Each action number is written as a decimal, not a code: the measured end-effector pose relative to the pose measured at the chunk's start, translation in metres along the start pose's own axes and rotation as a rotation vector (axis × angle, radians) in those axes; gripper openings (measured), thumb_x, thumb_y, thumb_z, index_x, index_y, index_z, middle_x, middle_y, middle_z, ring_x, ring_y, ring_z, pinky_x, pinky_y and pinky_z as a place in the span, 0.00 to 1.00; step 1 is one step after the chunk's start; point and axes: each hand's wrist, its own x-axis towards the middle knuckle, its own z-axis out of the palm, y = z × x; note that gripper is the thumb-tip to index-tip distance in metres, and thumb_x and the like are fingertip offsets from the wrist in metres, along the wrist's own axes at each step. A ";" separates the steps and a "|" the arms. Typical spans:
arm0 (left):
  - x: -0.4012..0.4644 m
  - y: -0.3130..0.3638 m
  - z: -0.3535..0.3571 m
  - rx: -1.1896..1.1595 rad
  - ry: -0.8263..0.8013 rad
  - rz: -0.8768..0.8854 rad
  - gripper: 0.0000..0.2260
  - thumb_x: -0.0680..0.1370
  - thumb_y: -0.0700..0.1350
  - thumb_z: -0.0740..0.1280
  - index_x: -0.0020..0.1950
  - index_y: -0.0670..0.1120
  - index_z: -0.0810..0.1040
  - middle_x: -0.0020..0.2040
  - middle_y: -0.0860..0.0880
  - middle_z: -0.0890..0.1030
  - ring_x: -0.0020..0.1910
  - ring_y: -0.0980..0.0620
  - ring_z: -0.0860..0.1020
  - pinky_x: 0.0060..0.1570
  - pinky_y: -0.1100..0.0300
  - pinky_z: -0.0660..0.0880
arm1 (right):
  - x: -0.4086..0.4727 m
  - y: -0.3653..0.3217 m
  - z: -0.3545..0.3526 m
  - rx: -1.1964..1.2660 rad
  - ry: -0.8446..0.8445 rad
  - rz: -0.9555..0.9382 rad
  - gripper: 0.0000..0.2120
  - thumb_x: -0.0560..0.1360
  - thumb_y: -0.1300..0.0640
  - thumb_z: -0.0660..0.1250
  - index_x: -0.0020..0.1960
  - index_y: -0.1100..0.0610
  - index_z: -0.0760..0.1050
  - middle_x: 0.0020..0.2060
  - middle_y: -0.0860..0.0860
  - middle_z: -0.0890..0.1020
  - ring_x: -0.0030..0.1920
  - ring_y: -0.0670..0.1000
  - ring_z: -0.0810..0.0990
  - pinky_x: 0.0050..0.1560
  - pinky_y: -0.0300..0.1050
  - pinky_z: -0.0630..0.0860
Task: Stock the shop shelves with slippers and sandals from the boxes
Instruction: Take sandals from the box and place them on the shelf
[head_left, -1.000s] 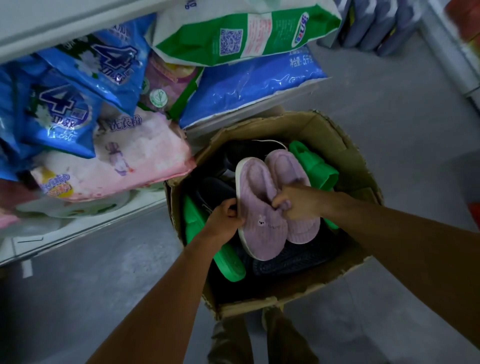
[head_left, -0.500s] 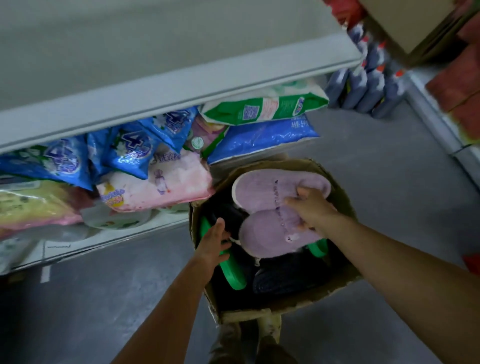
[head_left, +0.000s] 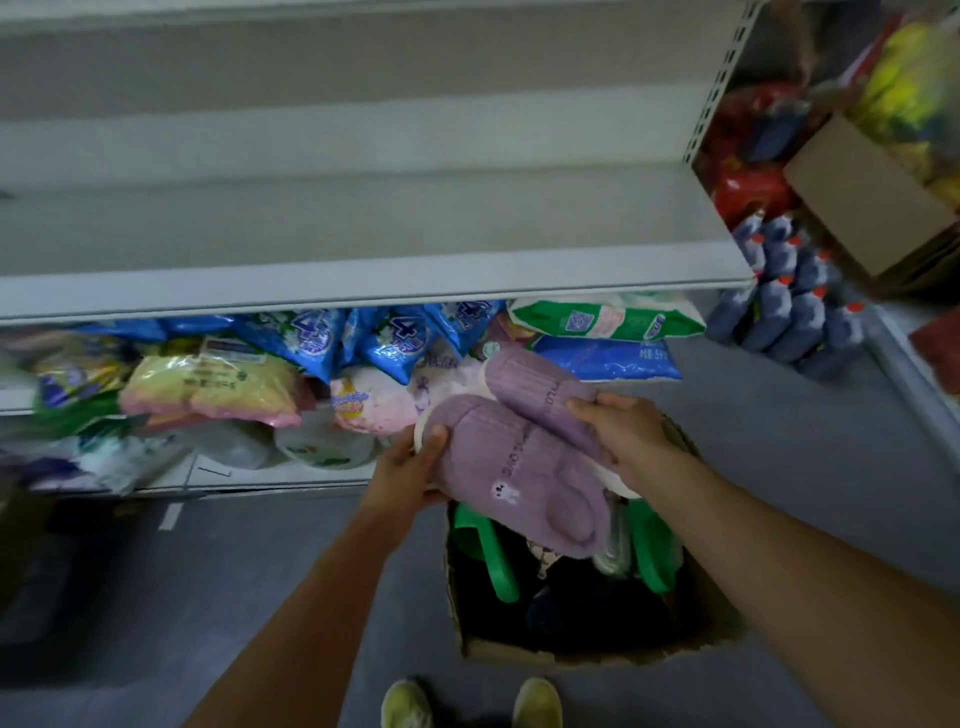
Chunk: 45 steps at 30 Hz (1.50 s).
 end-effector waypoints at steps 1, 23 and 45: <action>-0.006 0.008 -0.012 0.013 0.004 0.012 0.10 0.78 0.52 0.65 0.58 0.51 0.78 0.54 0.46 0.83 0.52 0.46 0.81 0.37 0.56 0.80 | -0.005 -0.008 0.004 0.053 0.004 0.003 0.15 0.73 0.56 0.72 0.58 0.58 0.78 0.36 0.51 0.78 0.32 0.47 0.73 0.30 0.40 0.69; -0.148 0.097 -0.398 -0.074 0.234 0.145 0.13 0.79 0.56 0.62 0.57 0.52 0.79 0.52 0.47 0.83 0.47 0.46 0.82 0.37 0.54 0.80 | -0.251 -0.077 0.342 0.070 -0.378 -0.229 0.03 0.76 0.61 0.68 0.49 0.60 0.78 0.27 0.56 0.74 0.23 0.51 0.76 0.28 0.39 0.78; -0.188 0.141 -0.678 -0.336 0.363 0.188 0.14 0.80 0.55 0.61 0.60 0.49 0.76 0.53 0.45 0.83 0.48 0.46 0.80 0.43 0.50 0.78 | -0.394 -0.126 0.638 0.121 -0.631 -0.247 0.18 0.76 0.57 0.68 0.65 0.55 0.72 0.50 0.59 0.82 0.44 0.56 0.83 0.34 0.49 0.80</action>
